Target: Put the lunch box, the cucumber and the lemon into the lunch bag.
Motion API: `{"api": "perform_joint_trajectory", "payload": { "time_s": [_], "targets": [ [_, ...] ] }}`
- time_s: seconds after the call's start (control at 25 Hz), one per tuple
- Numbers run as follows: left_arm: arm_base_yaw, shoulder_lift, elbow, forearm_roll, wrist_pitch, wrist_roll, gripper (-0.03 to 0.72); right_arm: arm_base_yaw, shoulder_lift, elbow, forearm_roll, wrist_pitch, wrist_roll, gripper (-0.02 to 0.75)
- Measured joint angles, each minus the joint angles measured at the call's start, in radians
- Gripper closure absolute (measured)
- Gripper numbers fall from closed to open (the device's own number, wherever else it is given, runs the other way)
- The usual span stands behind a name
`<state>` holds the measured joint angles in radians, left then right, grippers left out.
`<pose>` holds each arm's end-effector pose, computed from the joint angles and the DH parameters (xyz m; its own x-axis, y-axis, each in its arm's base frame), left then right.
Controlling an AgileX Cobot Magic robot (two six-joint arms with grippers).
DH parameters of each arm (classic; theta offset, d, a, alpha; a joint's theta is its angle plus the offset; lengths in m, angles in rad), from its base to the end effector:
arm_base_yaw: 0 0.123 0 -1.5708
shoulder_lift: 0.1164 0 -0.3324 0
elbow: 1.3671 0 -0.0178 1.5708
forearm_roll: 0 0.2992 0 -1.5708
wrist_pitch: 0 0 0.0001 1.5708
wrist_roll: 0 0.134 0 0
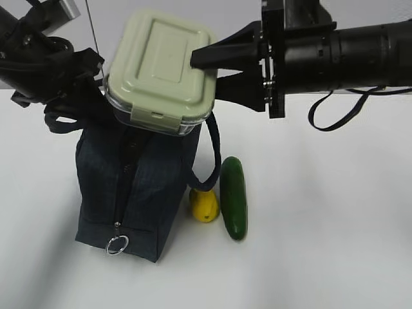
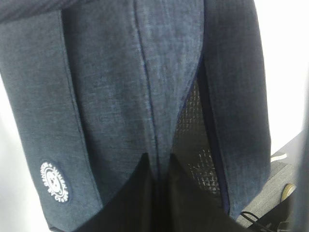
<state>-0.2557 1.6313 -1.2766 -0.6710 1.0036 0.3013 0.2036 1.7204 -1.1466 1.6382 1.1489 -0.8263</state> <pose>0.3670 -0.1686 0.2839 -0.9233 0.1519 -0.3527 0.3279 0.7898 -0.5184 0.3793 0.2029 0.3012 -0.9286 0.1415 -0.3431 -0.3135 0.1955 0.9292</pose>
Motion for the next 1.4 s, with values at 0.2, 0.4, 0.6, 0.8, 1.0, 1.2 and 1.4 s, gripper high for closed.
{"api": "perform_joint_trajectory", "payload": {
  "time_s": [0.2, 0.4, 0.6, 0.8, 1.0, 1.2, 1.4],
  "targets": [
    [0.000, 0.000, 0.000, -0.011, -0.005, 0.009, 0.694, 0.024, 0.060, -0.002, 0.025, -0.014, -0.005, 0.383],
    [0.000, 0.000, 0.000, -0.011, -0.005, 0.017, 0.694, 0.024, 0.087, -0.005, 0.029, -0.034, -0.017, 0.383],
    [0.000, 0.000, 0.000, -0.011, -0.005, 0.022, 0.694, 0.024, 0.102, -0.005, 0.017, -0.063, -0.029, 0.383],
    [0.000, 0.002, 0.000, -0.011, -0.005, 0.024, 0.694, 0.024, 0.114, -0.005, -0.055, -0.109, -0.031, 0.383],
    [0.000, 0.002, 0.000, -0.022, 0.000, 0.031, 0.694, 0.024, 0.114, -0.005, -0.118, -0.164, -0.031, 0.383],
    [0.000, 0.002, 0.000, -0.095, 0.001, 0.061, 0.694, 0.024, 0.114, -0.005, -0.170, -0.207, -0.033, 0.383],
    [0.000, 0.002, 0.000, -0.179, 0.001, 0.094, 0.694, 0.024, 0.114, -0.005, -0.182, -0.232, -0.033, 0.383]
  ]
}}
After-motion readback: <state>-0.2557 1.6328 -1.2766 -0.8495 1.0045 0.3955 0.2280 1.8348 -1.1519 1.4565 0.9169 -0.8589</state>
